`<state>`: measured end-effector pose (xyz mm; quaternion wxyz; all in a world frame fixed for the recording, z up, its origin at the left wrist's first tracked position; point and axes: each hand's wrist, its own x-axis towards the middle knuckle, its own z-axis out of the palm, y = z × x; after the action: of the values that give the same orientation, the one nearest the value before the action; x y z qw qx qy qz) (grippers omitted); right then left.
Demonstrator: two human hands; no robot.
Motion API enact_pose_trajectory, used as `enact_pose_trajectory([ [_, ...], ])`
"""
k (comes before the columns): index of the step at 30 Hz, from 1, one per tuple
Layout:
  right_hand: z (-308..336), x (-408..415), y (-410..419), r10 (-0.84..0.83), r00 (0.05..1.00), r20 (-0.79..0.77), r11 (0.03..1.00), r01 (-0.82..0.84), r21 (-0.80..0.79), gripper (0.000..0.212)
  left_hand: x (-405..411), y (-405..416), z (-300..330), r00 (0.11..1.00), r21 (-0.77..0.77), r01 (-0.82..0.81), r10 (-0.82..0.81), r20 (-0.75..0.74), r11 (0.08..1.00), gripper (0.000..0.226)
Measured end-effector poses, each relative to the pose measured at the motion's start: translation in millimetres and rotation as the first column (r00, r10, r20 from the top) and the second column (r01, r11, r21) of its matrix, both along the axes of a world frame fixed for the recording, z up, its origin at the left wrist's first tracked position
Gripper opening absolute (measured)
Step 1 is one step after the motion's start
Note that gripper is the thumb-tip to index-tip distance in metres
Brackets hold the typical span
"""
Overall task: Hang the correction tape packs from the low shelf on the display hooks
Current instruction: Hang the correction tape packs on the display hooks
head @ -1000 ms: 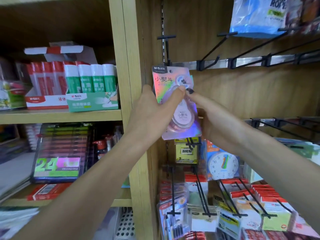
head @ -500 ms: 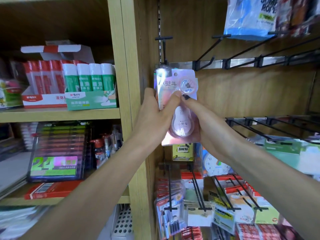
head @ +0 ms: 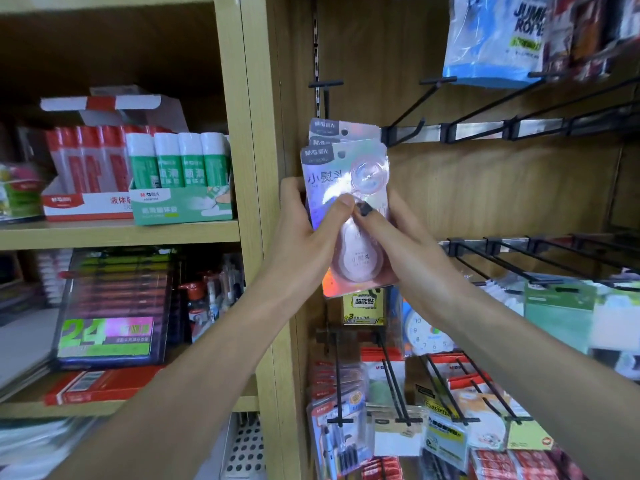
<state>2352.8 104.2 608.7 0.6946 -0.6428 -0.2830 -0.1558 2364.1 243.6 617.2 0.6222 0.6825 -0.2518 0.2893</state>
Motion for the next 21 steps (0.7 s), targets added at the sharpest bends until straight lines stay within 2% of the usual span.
enact_pose_trajectory([
  [4,0.9,2.0,0.1,0.002,0.999,0.042,1.0,-0.001,-0.025,0.037,2.9,1.3,0.3,1.0,0.021,0.024,-0.025,0.009,0.999,0.026],
  [12,15.1,7.9,4.4,-0.055,0.998,0.035,0.998,0.056,-0.035,0.03,10.9,-1.5,8.3,0.999,-0.042,0.02,-0.021,-0.028,0.999,0.022],
  [18,23.7,14.5,1.6,-0.055,0.998,0.003,0.998,0.055,-0.012,0.029,11.3,-8.6,16.8,0.995,-0.08,0.011,-0.019,-0.1,0.997,0.033],
  [21,27.5,21.7,-0.4,-0.077,0.997,-0.019,0.997,0.076,-0.031,0.028,14.5,-9.7,17.7,0.991,-0.086,-0.001,-0.01,-0.134,0.996,0.03],
])
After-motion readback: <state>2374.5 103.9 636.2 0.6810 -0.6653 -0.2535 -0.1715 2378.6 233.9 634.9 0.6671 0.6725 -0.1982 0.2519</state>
